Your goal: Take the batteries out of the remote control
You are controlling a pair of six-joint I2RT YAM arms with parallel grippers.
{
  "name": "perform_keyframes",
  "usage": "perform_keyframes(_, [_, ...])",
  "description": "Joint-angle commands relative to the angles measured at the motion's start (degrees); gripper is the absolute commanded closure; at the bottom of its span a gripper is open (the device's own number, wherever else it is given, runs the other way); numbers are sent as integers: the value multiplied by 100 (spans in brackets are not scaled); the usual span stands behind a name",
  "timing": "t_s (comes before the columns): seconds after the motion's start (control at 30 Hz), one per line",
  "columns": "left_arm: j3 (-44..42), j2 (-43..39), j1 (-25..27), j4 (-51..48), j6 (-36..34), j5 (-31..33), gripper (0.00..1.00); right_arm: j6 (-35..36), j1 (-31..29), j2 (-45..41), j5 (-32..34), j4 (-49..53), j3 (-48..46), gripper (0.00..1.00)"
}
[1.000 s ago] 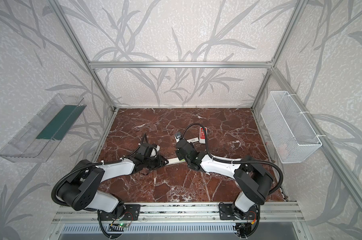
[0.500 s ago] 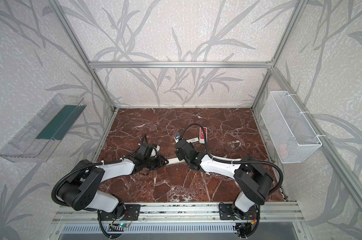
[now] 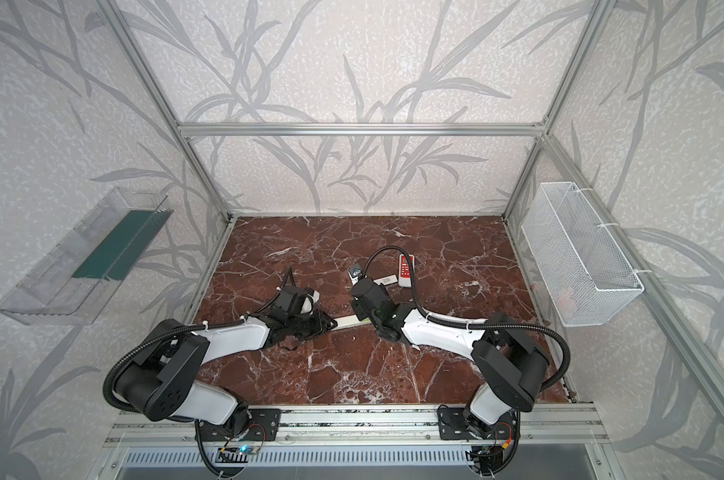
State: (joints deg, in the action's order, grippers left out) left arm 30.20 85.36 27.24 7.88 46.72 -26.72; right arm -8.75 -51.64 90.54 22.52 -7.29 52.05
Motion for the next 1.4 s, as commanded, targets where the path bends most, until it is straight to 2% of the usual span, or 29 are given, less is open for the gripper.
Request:
perform_keyframes(0.0, [-161, 207, 0, -348, 62, 168, 69, -48, -14, -179, 137, 52, 140, 100])
perform_keyframes(0.57, [-170, 252, -1, -341, 48, 152, 70, -40, -4, -147, 310, 143, -55, 100])
perform_keyframes(1.13, [-128, 286, 0, -388, 50, 167, 70, -318, -4, -160, 153, 197, -173, 100])
perform_keyframes(1.37, [-153, 270, 0, -395, 65, 186, 70, -344, 2, 17, 337, 216, -296, 100])
